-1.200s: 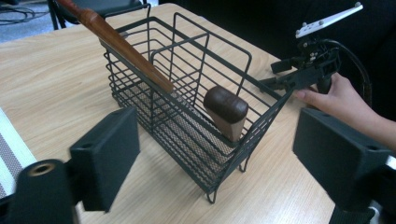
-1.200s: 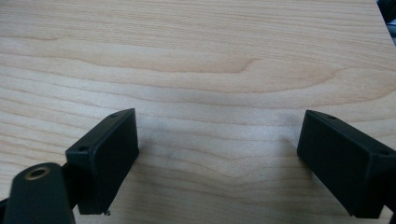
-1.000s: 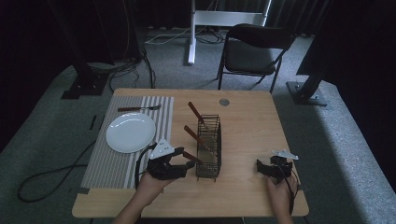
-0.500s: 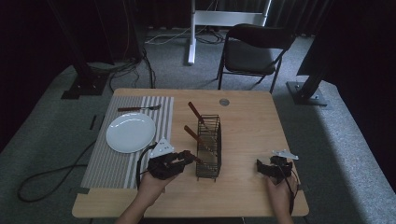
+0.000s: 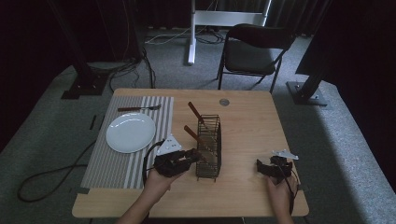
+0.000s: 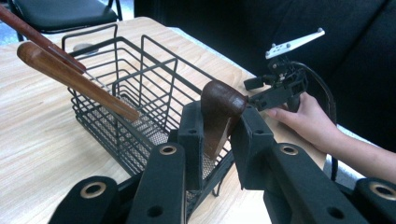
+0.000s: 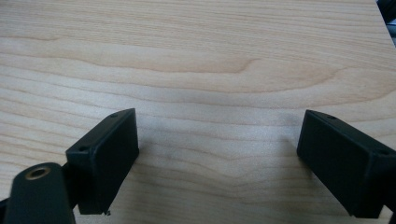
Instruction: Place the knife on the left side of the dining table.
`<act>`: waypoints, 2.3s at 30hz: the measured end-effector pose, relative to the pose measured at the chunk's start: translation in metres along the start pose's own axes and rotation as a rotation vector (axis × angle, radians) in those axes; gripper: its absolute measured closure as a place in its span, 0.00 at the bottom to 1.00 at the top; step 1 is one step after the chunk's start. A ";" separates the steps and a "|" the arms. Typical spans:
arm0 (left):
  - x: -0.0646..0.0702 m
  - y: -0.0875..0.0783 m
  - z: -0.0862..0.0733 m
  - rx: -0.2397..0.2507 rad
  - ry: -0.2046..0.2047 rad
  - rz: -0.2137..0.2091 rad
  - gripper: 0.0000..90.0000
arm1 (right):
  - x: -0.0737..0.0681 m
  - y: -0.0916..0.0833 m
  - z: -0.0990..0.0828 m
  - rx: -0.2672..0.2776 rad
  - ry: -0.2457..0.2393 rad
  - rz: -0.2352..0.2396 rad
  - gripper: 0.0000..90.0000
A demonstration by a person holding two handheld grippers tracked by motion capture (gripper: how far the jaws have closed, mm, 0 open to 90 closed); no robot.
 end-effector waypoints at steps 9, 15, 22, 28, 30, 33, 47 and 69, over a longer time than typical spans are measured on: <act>-0.001 -0.008 0.010 0.037 -0.003 0.014 0.84 | 0.000 0.000 0.000 0.001 0.000 0.000 0.13; 0.000 -0.020 0.020 0.055 0.013 0.013 0.84 | 0.000 0.000 0.000 0.001 0.000 0.000 0.13; 0.001 -0.045 0.038 0.111 0.027 0.017 0.84 | 0.000 0.000 0.000 0.001 0.000 0.000 0.13; 0.005 -0.074 0.055 0.161 0.054 0.031 0.84 | 0.000 0.000 0.000 0.001 0.000 0.000 0.13; 0.005 -0.084 0.059 0.176 0.053 0.034 0.84 | 0.000 0.000 0.000 0.001 0.000 0.000 0.13; 0.005 -0.099 0.064 0.193 0.070 0.053 0.84 | 0.000 0.000 0.000 0.001 0.000 0.000 0.13; -0.019 -0.151 0.053 0.187 0.058 0.150 0.84 | 0.000 0.000 0.000 0.001 0.000 0.000 0.13; -0.096 -0.149 -0.036 0.056 -0.142 0.264 0.84 | 0.000 0.000 0.000 0.000 -0.001 0.000 0.13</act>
Point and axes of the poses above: each handheld gripper's, and its own axes: y roughly forward along the jaws, z roughly out of its top, x roughly to its right, the point moved 2 cm from there along y, roughly forward along the jaws, and after that the axes turned 6 degrees about x, right-handed, at the moved point
